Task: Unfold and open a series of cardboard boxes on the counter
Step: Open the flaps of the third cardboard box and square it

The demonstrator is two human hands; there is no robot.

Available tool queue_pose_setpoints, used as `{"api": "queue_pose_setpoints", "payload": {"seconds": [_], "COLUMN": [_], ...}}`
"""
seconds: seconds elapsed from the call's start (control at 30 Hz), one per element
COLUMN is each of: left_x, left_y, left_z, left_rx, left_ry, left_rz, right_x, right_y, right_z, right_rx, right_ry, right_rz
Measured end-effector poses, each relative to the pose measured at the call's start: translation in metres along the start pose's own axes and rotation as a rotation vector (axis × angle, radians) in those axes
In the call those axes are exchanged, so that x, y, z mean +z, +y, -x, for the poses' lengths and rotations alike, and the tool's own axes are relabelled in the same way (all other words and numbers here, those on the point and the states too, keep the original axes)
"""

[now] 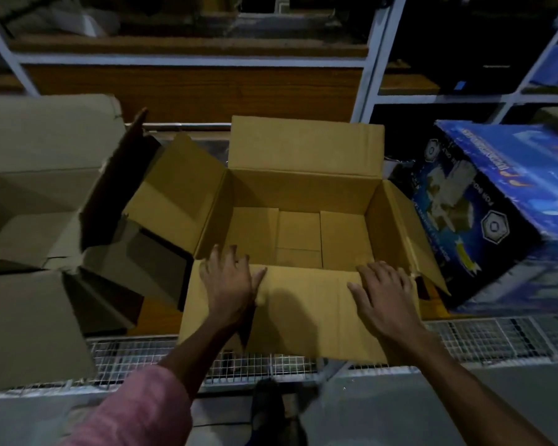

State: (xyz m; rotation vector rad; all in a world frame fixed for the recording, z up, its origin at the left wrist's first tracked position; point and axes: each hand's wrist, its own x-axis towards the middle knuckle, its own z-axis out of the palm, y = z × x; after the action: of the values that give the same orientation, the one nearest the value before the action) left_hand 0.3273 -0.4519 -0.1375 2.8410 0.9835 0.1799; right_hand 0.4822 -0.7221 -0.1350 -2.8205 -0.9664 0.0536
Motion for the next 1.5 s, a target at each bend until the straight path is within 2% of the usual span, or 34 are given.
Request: {"api": "queue_pose_setpoints", "payload": {"seconds": [0.03, 0.13, 0.27, 0.4, 0.5, 0.77, 0.9, 1.03, 1.37, 1.5], "left_x": [-0.002, -0.01, -0.011, -0.012, -0.005, -0.015, -0.025, -0.037, -0.136, -0.18], "left_y": [-0.005, -0.019, -0.033, -0.041, -0.05, -0.05, -0.051, -0.049, -0.039, -0.05], "left_z": [0.009, 0.027, 0.024, 0.007, -0.005, -0.026, -0.023, -0.012, 0.025, 0.039], "left_rx": [-0.053, -0.117, -0.121, -0.043, 0.008, -0.061, -0.041, -0.06, 0.171, 0.191], "left_ry": [-0.047, -0.054, -0.116, -0.165, -0.154, -0.052, 0.015, 0.12, 0.406, 0.497], "left_rz": [-0.016, -0.005, 0.026, 0.109, 0.183, 0.35, 0.38, 0.433, 0.383, 0.395], "right_x": [0.001, -0.002, -0.007, -0.001, 0.002, 0.019, 0.007, -0.021, -0.104, -0.145], "right_y": [0.003, 0.007, 0.012, 0.029, 0.031, 0.032, 0.028, 0.021, 0.019, -0.003], "right_z": [0.008, 0.026, 0.027, 0.01, -0.002, -0.033, -0.028, -0.016, 0.026, 0.042], "right_rx": [0.022, 0.159, 0.312, 0.194, 0.179, 0.198, 0.152, 0.046, 0.003, -0.078], "right_ry": [0.031, 0.083, -0.006, -0.151, -0.169, 0.167, 0.272, 0.458, 0.621, 0.695], "right_rz": [0.021, 0.032, 0.024, -0.226, -0.241, -0.204, -0.209, -0.164, -0.219, -0.245]}}
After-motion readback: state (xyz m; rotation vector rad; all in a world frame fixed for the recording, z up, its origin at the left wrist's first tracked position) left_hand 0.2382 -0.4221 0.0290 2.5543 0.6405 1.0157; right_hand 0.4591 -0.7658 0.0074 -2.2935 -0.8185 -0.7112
